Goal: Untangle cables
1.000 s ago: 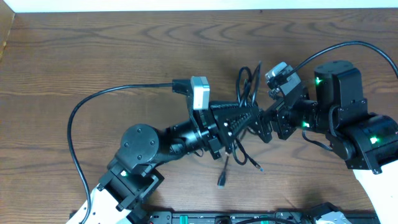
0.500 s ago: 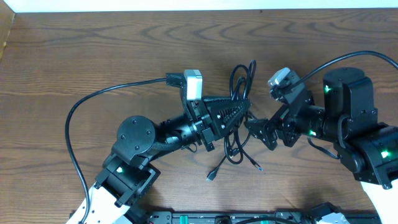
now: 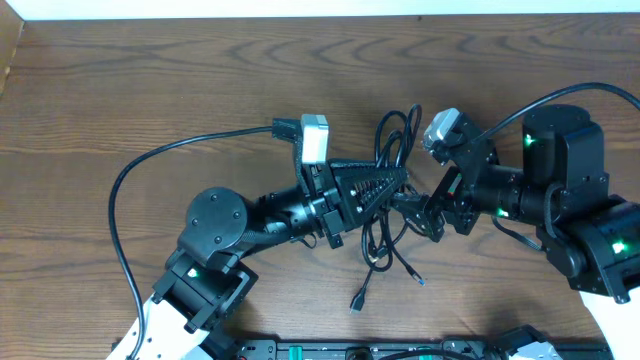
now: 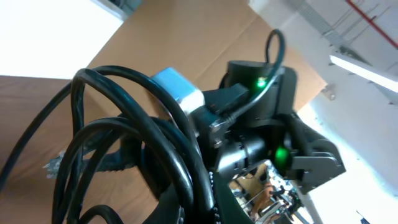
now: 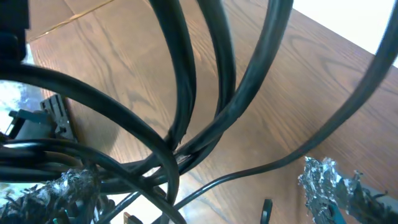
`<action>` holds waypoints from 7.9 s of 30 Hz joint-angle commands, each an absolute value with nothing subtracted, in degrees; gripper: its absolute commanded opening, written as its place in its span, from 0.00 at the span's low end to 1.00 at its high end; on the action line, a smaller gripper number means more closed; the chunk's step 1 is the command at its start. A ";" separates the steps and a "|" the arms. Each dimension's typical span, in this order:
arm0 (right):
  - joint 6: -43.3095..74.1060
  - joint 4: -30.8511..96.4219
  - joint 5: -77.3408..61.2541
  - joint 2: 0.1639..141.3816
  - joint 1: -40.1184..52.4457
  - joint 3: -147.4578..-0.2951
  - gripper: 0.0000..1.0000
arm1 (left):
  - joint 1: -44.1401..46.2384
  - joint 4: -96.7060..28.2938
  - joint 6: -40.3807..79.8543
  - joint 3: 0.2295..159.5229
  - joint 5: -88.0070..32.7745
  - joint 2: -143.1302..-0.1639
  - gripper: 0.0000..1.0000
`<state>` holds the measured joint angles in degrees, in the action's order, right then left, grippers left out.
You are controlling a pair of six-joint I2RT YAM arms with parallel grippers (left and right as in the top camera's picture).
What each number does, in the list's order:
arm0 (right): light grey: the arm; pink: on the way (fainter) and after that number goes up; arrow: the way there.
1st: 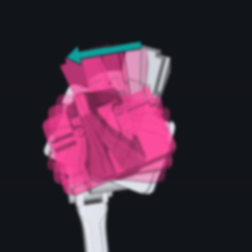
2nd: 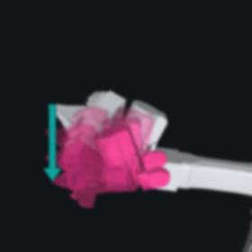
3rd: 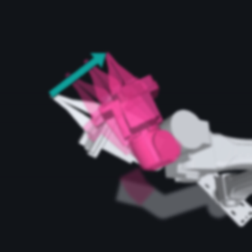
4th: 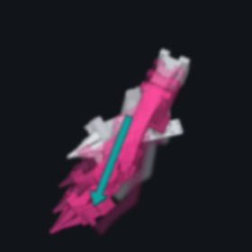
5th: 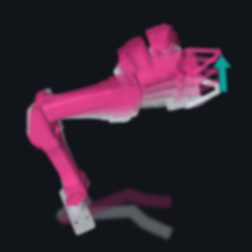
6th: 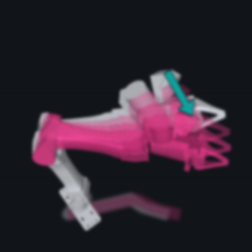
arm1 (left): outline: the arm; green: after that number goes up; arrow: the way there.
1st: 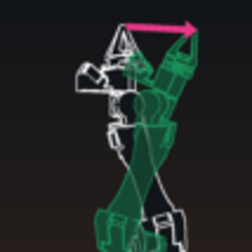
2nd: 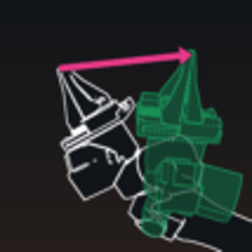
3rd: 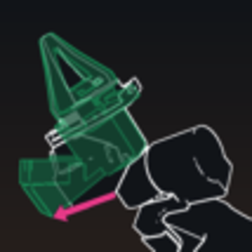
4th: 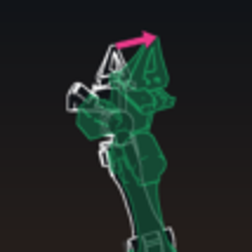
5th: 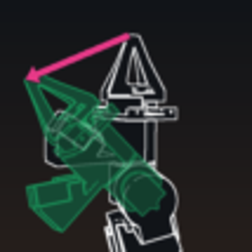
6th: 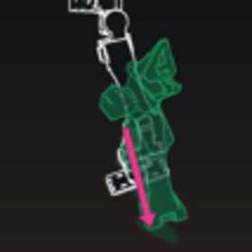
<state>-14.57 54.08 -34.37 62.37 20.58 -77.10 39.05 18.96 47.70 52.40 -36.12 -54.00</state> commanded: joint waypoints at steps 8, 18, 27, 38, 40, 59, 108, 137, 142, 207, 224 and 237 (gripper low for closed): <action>-15.27 50.19 -37.45 64.90 21.15 -77.08 0.99 | 38.96 20.97 48.84 53.10 -38.44 -53.69 0.07; -14.79 46.26 -37.19 69.12 23.35 -77.08 0.99 | 38.96 23.51 49.69 53.10 -41.06 -53.74 0.07; -8.99 47.51 -23.59 72.25 23.29 -77.06 0.99 | 38.89 32.71 51.40 53.10 -42.50 -53.69 0.08; -8.99 56.12 -14.17 73.91 23.24 -77.03 0.99 | 33.21 38.68 56.36 53.10 -42.50 -52.93 0.07; -8.99 57.36 -12.71 73.91 23.16 -77.03 0.99 | 31.27 40.56 57.74 53.10 -42.70 -52.58 0.08; -8.82 66.48 -5.41 73.91 18.85 -77.01 0.99 | 15.73 54.72 72.64 53.10 -42.85 -51.59 0.07; 0.45 72.53 13.61 73.91 16.51 -77.01 0.99 | -15.86 52.82 78.81 53.10 -44.60 -54.94 0.07; 0.62 72.49 13.39 73.91 13.87 -77.01 0.99 | -29.08 52.82 80.51 53.10 -45.06 -61.39 0.07; 0.62 72.31 12.99 73.91 13.54 -77.01 0.99 | -31.18 52.82 80.71 53.10 -48.75 -61.41 0.07; -23.81 63.57 -57.52 73.89 9.85 -77.01 0.99 | -9.34 65.93 74.41 53.10 -76.47 -63.92 0.08; -0.56 51.79 -35.48 73.89 20.10 -77.01 0.99 | 10.79 65.12 72.03 53.10 -59.64 -63.99 0.07; 14.96 45.78 -7.62 74.39 28.25 -77.01 0.99 | 20.40 64.40 72.05 53.10 -55.79 -63.99 0.07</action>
